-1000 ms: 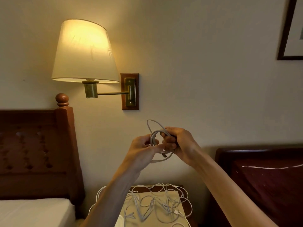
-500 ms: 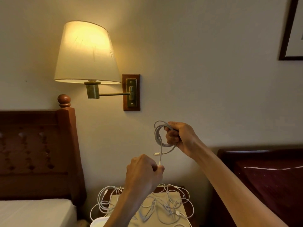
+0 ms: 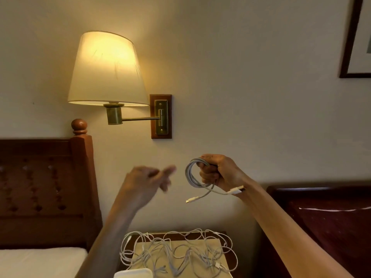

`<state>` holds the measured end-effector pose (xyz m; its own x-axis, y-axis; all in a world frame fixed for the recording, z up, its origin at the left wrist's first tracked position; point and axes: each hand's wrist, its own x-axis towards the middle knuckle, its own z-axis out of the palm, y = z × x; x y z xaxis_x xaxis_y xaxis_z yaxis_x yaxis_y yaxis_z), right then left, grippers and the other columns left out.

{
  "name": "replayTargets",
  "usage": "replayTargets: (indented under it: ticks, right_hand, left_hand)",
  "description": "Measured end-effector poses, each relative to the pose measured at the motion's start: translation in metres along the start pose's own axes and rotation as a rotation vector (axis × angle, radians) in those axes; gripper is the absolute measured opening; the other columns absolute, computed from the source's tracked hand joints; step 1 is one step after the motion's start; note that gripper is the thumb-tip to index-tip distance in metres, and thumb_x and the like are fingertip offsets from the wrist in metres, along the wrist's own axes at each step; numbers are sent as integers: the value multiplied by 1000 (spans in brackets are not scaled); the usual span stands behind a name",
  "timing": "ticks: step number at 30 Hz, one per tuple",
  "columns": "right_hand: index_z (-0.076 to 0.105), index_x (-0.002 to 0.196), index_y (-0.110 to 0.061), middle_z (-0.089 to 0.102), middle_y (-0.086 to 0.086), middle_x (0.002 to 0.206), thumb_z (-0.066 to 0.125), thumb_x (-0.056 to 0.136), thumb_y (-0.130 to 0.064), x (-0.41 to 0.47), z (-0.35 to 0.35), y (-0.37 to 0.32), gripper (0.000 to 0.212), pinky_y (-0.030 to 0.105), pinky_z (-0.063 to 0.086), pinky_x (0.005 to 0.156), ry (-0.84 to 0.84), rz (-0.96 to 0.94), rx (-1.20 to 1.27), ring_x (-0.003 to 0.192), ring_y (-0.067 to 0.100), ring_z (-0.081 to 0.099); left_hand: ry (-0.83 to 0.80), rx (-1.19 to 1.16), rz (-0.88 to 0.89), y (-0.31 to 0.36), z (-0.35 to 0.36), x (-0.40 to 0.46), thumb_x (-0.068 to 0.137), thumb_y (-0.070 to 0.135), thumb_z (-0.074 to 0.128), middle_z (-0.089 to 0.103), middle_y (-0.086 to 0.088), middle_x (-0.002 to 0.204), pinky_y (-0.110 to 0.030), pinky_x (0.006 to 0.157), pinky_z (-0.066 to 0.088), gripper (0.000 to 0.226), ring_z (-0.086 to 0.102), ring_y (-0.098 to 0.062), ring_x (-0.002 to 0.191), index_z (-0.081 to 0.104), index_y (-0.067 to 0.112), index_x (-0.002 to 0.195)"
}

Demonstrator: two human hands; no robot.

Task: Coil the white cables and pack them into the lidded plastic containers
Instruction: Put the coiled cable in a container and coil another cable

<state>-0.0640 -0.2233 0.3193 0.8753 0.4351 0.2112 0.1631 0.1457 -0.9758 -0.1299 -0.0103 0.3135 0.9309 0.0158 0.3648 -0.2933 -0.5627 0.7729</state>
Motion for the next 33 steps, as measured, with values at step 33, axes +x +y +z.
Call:
replayTargets:
  ticks: [33]
  right_hand:
    - [72, 90, 2, 73, 12, 75, 65, 91, -10, -37, 0, 4, 14, 22, 58, 63, 391, -84, -110, 67, 18, 71]
  left_hand:
    - [0, -419, 83, -22, 73, 17, 102, 32, 38, 44, -4, 70, -17, 45, 29, 35, 33, -4, 49, 55, 15, 76]
